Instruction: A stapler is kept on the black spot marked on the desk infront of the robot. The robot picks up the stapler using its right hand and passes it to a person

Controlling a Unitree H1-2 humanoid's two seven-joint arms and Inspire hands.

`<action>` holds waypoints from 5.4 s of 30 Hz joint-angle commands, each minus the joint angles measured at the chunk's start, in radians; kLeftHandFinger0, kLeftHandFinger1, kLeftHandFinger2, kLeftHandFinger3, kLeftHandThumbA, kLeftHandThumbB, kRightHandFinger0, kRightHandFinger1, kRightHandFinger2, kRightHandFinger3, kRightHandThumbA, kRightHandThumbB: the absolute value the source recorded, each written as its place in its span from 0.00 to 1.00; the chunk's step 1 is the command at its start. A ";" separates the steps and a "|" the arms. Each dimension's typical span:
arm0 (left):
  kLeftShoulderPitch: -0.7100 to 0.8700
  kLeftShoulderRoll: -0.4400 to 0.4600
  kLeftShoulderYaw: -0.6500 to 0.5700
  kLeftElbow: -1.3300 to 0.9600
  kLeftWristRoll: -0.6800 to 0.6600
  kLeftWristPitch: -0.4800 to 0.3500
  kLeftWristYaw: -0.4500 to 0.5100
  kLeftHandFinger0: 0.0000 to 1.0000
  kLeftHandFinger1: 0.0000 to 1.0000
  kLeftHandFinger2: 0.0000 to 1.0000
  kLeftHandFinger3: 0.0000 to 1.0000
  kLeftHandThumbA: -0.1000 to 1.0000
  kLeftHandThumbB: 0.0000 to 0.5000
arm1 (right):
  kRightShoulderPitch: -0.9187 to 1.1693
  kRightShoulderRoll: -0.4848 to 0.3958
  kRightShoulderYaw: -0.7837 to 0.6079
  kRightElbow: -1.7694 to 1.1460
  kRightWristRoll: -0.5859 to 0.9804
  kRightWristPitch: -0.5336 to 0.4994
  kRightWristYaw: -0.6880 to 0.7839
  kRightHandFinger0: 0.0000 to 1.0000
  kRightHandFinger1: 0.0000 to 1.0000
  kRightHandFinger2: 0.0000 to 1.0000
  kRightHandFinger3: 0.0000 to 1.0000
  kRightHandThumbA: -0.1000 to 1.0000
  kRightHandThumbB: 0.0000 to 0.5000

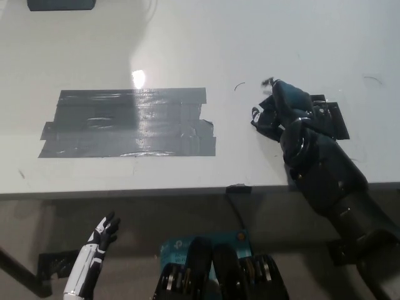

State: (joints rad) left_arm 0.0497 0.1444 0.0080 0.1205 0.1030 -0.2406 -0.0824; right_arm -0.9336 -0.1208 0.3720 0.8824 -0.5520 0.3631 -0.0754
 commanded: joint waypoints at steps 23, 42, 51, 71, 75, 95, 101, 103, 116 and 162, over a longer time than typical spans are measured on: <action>-0.032 0.019 -0.009 0.014 -0.036 -0.023 -0.018 0.92 0.98 0.88 1.00 1.00 0.72 | -0.023 0.015 -0.447 -0.493 0.405 0.102 0.162 0.01 0.56 0.86 0.89 0.00 0.31; -0.022 0.015 -0.012 0.011 -0.045 -0.016 -0.016 0.81 0.86 0.74 1.00 1.00 0.90 | -0.166 0.118 -0.722 -0.279 0.669 0.105 0.117 0.00 0.39 0.89 0.93 0.00 0.27; -0.018 0.017 -0.020 0.011 -0.030 -0.010 -0.014 0.77 0.82 0.69 0.93 1.00 0.99 | -0.218 0.150 -0.759 -0.180 0.722 0.107 0.055 0.00 0.23 0.81 1.00 0.00 0.28; -0.019 0.027 -0.038 0.023 -0.010 -0.008 -0.012 0.68 0.75 0.58 0.81 1.00 1.00 | -0.348 0.190 -0.758 0.079 0.745 -0.066 -0.083 0.00 0.25 0.82 0.92 0.00 0.20; -0.022 0.029 -0.044 0.012 -0.020 0.004 -0.022 0.67 0.73 0.56 0.80 1.00 1.00 | -0.384 0.188 -0.753 0.146 0.740 -0.153 -0.118 0.00 0.24 0.82 0.60 0.00 0.20; -0.011 0.042 -0.088 -0.035 0.016 0.043 -0.036 0.73 0.72 0.57 0.73 1.00 0.96 | -0.548 0.136 -0.689 0.386 0.685 -0.403 -0.318 0.00 0.30 0.90 0.98 0.00 0.22; -0.012 0.044 -0.097 -0.039 0.022 0.047 -0.036 0.72 0.71 0.57 0.73 1.00 0.98 | -0.564 0.137 -0.676 0.432 0.689 -0.457 -0.300 0.19 0.57 1.00 1.00 0.10 0.47; -0.013 0.047 -0.101 -0.041 0.027 0.051 -0.037 0.73 0.72 0.58 0.73 1.00 1.00 | -0.557 0.134 -0.677 0.431 0.711 -0.482 -0.187 1.00 1.00 1.00 1.00 0.46 0.46; -0.017 0.057 -0.121 -0.038 0.054 0.025 -0.032 0.71 0.70 0.56 0.71 1.00 0.93 | -0.541 0.095 -0.529 0.455 0.650 -0.502 0.069 1.00 1.00 1.00 1.00 1.00 1.00; 0.110 0.014 -0.061 0.058 -0.030 -0.059 0.024 1.00 1.00 1.00 1.00 1.00 1.00 | 1.006 -0.118 -0.271 -1.531 0.921 -0.395 0.259 1.00 1.00 1.00 1.00 1.00 1.00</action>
State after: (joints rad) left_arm 0.0526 0.1859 -0.1099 0.1553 0.1427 -0.1848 -0.1059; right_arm -0.6385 -0.1135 -0.0800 0.4290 0.1402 -0.0106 -0.0093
